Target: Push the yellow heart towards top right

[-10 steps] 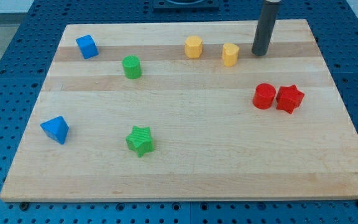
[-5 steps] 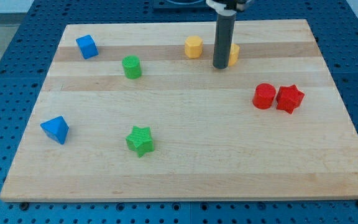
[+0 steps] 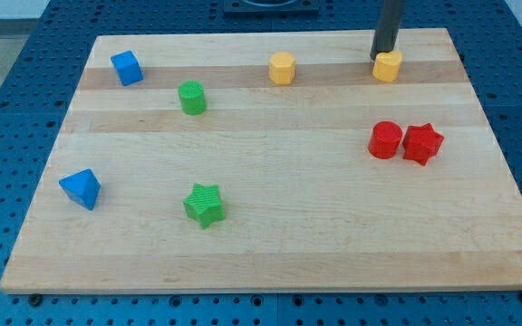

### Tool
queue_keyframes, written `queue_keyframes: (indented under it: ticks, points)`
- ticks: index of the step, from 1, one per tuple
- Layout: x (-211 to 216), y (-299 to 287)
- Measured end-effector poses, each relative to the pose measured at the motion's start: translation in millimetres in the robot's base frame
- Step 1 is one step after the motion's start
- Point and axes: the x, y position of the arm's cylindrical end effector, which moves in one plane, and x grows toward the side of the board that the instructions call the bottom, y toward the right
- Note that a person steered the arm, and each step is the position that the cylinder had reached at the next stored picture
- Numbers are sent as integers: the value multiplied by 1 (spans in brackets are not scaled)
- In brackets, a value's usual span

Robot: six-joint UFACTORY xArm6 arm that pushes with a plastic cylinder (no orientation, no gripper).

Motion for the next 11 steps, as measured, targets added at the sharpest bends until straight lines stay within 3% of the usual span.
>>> queue_keyframes:
  ticks: [1, 3, 4, 7, 11]
  points:
    - [0, 0]
    - [1, -56]
    - [41, -61]
    - [38, -2]
    - [41, -5]
